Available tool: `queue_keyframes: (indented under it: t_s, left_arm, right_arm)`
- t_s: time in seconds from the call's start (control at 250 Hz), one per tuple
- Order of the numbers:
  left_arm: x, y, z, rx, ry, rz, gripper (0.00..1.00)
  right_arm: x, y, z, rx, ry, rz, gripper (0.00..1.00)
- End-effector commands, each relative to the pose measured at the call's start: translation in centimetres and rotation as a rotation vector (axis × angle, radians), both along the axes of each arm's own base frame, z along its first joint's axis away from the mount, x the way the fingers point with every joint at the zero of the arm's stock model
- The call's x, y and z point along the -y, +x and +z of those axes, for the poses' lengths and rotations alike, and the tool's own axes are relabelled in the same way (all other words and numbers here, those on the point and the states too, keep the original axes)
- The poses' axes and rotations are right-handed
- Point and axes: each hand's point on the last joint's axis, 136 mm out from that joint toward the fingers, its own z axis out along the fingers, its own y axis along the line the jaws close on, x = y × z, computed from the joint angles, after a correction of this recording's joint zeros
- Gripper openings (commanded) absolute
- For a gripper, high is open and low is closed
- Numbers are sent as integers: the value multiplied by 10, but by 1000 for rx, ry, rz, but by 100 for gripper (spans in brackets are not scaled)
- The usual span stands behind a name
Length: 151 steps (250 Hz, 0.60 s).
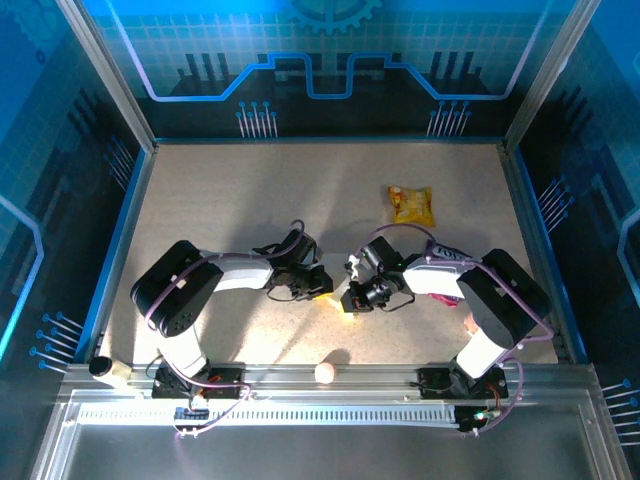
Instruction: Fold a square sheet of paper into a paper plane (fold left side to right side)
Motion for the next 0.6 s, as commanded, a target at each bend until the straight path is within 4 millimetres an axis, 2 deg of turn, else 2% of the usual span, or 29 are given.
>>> queue_keyframes:
  t_s: [0.0,0.599]
  left_arm:
    - [-27,-22,-37,-94,159,5,17]
    - [-31,-25,-43,-123,191,14,16]
  right_arm:
    - [0,-8,-7,-5,-20,27,0]
    - [9,-30,-23,-63,-55,32,0]
